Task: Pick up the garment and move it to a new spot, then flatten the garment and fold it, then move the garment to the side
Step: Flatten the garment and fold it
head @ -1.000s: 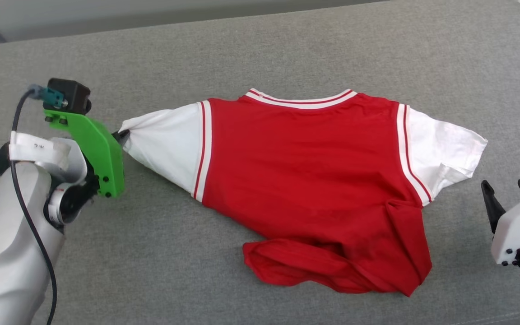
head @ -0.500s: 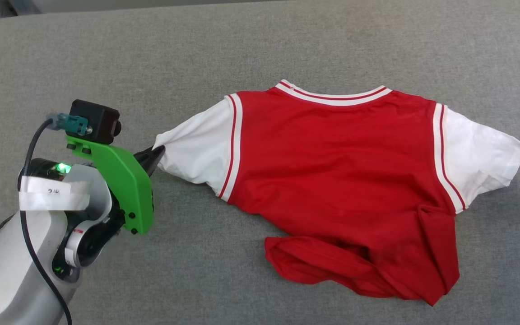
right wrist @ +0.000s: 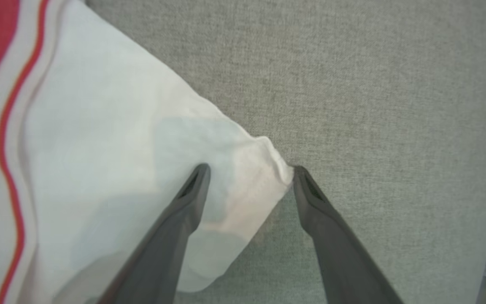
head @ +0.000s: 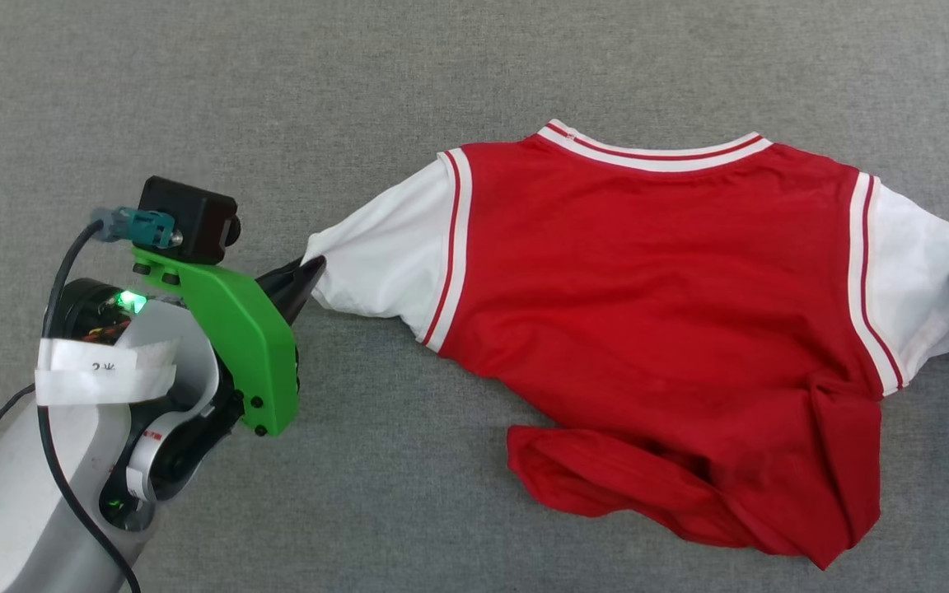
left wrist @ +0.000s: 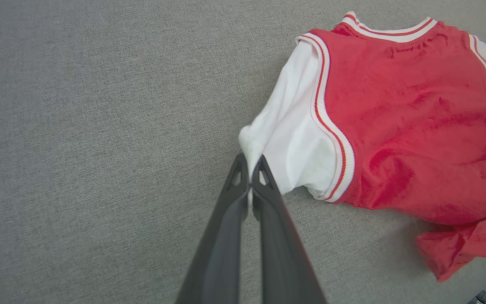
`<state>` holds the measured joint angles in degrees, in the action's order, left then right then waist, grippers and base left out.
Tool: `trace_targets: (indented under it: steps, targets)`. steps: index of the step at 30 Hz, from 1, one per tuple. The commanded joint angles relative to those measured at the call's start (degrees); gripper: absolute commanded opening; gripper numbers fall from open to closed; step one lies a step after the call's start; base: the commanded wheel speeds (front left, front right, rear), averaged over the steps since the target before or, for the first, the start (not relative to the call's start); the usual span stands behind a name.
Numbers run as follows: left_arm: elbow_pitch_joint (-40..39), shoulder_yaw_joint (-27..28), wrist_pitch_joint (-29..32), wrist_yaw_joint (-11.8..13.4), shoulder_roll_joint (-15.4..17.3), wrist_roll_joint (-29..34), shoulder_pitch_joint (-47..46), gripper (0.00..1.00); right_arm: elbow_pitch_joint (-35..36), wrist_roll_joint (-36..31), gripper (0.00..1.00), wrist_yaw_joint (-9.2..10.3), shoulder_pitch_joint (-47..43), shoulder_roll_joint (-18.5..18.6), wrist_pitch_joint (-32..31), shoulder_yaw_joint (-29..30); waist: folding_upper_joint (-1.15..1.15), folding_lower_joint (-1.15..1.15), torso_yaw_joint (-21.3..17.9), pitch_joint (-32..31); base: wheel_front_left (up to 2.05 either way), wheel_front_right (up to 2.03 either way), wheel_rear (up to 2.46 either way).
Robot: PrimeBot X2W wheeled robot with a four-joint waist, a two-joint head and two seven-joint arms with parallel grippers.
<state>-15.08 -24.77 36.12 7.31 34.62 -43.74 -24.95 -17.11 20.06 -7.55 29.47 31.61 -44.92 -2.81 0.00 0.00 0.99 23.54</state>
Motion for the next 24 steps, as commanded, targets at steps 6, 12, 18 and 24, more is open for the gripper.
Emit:
trace_targets:
  steps: [6,12,18,24]
  targets:
    - [0.63,0.03,-0.21,0.18,0.2,0.83,-0.71,0.0,-3.39,2.42,0.26,0.06,-0.46,0.02,0.58,-3.26,0.0,0.0,0.79,0.93,0.0,0.0,0.0]
    - [2.35,0.47,-1.8,-0.04,-0.15,0.74,-0.71,0.0,-4.64,3.6,0.0,0.06,0.1,0.63,5.44,-4.18,0.0,0.0,0.37,-0.55,0.0,0.0,0.0]
    - [5.08,1.51,-5.56,-1.01,-0.61,0.86,-0.71,0.0,-4.68,3.33,0.0,0.06,1.26,2.07,13.47,-2.84,0.0,0.0,-0.48,-4.16,0.0,0.0,0.0]
    - [7.98,2.56,-10.51,-1.8,-1.27,1.57,-0.3,0.0,-3.78,3.2,0.0,0.06,2.0,3.34,20.25,-1.74,0.0,0.0,-1.12,-9.69,0.0,0.0,0.0]
